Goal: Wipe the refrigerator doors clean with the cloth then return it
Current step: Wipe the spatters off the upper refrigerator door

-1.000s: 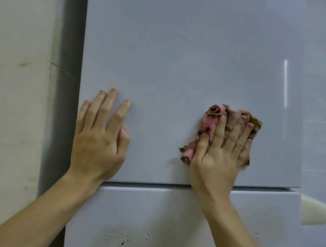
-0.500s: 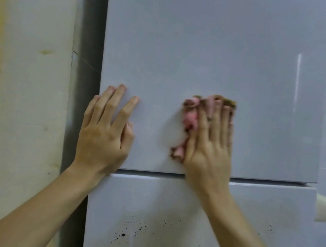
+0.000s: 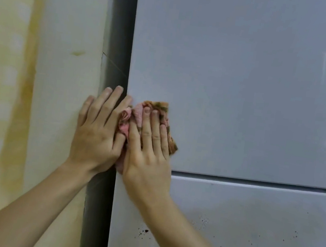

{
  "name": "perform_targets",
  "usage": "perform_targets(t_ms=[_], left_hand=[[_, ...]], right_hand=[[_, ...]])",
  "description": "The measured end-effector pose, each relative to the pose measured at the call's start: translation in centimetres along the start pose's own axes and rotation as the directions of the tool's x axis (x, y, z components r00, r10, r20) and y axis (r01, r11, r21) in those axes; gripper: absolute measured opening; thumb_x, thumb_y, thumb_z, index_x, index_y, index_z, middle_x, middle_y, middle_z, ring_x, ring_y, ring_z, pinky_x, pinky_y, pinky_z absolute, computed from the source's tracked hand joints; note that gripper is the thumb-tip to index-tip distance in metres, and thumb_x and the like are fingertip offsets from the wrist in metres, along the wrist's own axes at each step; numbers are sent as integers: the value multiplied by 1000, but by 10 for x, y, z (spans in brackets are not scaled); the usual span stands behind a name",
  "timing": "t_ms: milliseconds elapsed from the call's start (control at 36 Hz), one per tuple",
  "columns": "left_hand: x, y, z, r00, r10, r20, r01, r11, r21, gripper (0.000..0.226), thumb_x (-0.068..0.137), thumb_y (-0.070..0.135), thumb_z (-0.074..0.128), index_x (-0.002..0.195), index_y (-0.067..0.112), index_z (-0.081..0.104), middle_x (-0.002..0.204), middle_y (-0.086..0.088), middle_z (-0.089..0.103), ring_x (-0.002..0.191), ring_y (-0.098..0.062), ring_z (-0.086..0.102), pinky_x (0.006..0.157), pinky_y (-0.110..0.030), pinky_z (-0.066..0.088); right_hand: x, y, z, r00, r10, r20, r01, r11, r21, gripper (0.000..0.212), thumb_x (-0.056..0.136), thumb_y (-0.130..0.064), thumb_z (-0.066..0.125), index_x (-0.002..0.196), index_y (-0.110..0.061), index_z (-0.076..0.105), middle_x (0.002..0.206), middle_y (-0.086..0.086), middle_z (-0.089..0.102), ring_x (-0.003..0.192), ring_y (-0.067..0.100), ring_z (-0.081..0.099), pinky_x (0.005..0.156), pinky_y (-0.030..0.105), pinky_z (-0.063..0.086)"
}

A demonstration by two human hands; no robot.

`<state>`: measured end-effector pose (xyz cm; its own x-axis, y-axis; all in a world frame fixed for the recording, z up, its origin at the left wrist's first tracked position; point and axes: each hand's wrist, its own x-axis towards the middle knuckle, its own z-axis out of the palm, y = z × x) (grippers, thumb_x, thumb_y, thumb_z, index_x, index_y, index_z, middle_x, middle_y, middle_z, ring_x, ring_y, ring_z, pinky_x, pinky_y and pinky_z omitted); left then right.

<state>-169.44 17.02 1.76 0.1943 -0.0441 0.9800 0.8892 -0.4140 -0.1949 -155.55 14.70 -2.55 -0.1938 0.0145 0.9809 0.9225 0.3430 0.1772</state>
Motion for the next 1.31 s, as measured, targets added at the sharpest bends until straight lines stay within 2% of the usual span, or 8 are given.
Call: perform_targets(t_ms=[111,194,472,611,806,917,1083,1306], left_hand=[[-12,-26,-7,999,-21,26,19,998,65,62,100,27,40,162,17,37,171,-9,29,160,-28,23,131,-48,7],[-3,-39,-9,996,-88,8,88,993,74,65,100,27,37,164,20,31,174,-8,22,162,-29,16,132,-46,5],[13,-52,-5,989,-147,-4,147,989,3,65,102,28,36,165,14,29,174,-6,23,162,-25,15,132,-40,3],[14,-52,-4,988,-152,-19,152,988,-3,64,102,31,38,164,14,32,173,-6,26,161,-25,18,132,-47,11],[23,-54,-14,991,-128,-31,129,991,38,64,95,31,49,155,7,47,159,-16,46,149,-37,38,124,-54,28],[45,-50,-14,985,-163,-63,164,986,4,57,91,26,49,143,6,55,145,-19,52,139,-41,45,122,-52,31],[64,-51,-5,980,-199,12,199,980,-17,69,96,30,44,164,23,33,172,-6,24,160,-25,15,130,-41,9],[58,-52,-2,979,-201,26,202,978,-45,68,96,31,41,163,23,34,172,-6,27,160,-27,17,129,-47,14]], right_hand=[[5,30,-22,982,-140,126,146,989,-38,62,108,-29,39,164,-6,26,172,15,18,161,31,12,129,51,21],[19,64,-39,998,-28,55,33,994,-100,58,114,-30,16,164,-3,21,173,16,14,162,32,9,131,51,16],[77,53,-21,947,266,-179,-290,949,-123,56,114,-28,36,165,-8,23,173,20,12,162,36,8,132,51,7],[65,22,-4,996,-65,-61,61,997,-53,61,108,-28,42,162,-4,28,171,19,19,161,36,12,130,54,16],[40,43,-18,920,-360,153,368,930,-23,67,108,-24,46,166,-8,17,175,9,9,163,26,5,131,48,17],[80,76,-36,991,-132,25,134,985,-107,56,114,-27,36,165,-9,21,174,11,14,162,29,10,131,48,16],[148,67,-27,972,218,-87,-229,963,-140,58,114,-40,25,168,-23,12,174,18,-2,162,34,-5,131,45,-7],[99,31,-8,997,-79,15,79,997,-11,62,110,-32,32,164,-4,22,173,17,13,162,33,6,131,51,10]])
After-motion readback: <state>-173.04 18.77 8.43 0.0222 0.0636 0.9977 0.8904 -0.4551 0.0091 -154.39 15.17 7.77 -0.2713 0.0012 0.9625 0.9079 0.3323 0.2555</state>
